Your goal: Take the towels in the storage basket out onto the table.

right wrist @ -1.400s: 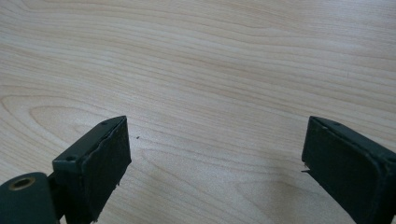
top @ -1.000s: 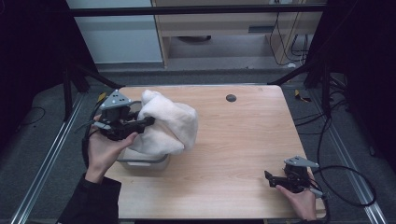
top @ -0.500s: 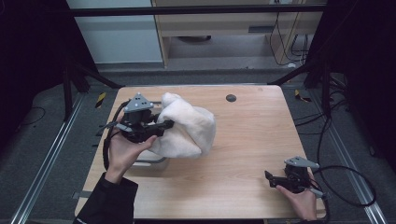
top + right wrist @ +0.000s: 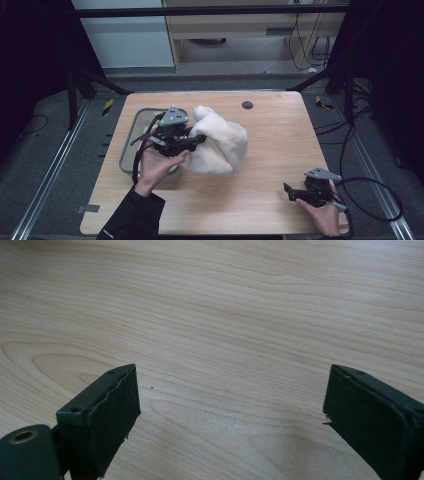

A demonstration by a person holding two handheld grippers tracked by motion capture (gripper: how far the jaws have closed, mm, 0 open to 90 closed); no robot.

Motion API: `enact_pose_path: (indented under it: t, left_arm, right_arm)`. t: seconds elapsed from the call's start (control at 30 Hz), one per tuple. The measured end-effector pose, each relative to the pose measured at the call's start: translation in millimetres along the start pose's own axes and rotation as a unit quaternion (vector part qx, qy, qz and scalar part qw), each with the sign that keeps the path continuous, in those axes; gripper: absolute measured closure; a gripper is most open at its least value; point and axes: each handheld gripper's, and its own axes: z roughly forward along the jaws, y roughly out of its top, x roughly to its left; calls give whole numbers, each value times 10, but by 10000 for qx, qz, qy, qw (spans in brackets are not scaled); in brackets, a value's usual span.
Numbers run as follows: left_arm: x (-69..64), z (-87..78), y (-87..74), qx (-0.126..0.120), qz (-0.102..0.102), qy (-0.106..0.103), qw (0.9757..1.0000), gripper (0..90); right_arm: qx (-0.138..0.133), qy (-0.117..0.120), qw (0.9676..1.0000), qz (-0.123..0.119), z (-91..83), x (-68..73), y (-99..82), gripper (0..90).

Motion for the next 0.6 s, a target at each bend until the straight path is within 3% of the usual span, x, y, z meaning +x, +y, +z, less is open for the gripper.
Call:
enact_pose_path:
  t: [0.13, 0.6]
  left_arm:
    - [-54, 134, -50, 22, 62, -97, 9999, 649]
    - [-165, 614, -316, 180, -20, -465, 9988, 648]
  right_arm:
    - [-3, -4, 10000, -18, -1, -3, 0, 80]
    - [5, -14, 10000, -34, 3, 1, -1, 80]
